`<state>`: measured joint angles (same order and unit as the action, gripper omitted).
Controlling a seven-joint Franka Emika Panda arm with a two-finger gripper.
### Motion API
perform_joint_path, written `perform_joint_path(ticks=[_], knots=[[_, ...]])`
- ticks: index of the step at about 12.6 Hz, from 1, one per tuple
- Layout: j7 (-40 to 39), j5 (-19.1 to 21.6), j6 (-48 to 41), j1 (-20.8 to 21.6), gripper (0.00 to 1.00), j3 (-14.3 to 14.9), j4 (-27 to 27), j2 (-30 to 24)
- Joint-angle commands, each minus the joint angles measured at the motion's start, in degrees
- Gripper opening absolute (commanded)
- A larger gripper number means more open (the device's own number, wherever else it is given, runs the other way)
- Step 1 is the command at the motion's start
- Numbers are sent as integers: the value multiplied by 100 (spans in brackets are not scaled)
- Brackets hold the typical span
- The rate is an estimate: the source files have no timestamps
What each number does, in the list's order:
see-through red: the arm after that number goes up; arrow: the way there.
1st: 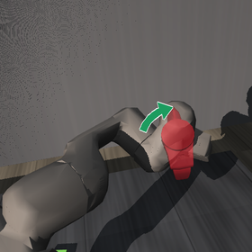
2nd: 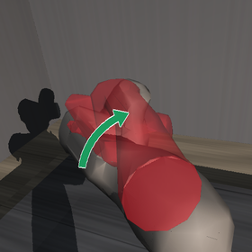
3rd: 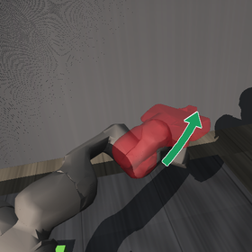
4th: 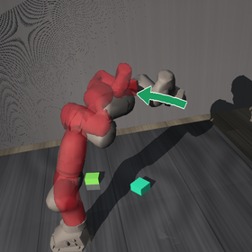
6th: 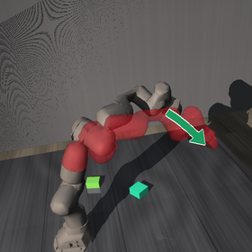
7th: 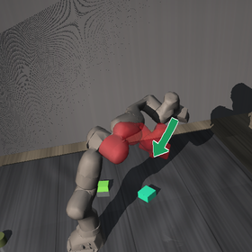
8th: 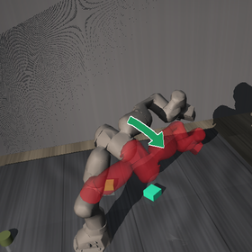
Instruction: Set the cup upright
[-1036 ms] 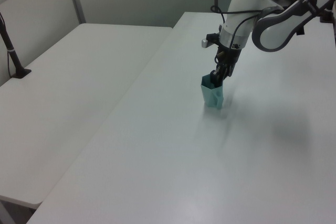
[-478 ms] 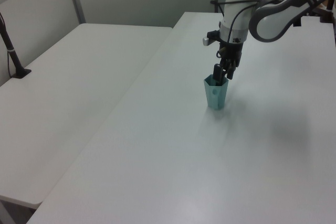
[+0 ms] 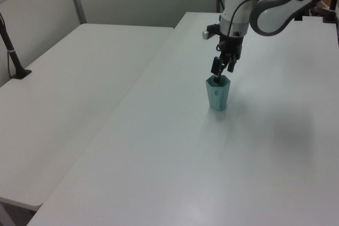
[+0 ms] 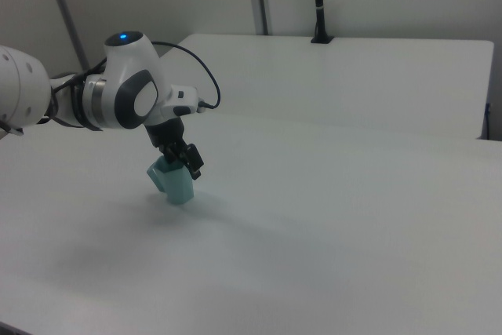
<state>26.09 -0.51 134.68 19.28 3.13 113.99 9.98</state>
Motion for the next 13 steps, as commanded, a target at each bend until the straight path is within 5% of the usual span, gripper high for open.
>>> perform_joint_path(ticks=[1,8,13], knots=[[-183,104,-913,-29,100,117,-454,-259],[-1034,-36,-1937,-424,100,285,-870,-1058],[-3319,-125,-3886,-1075,100,302,-1598,-1402]])
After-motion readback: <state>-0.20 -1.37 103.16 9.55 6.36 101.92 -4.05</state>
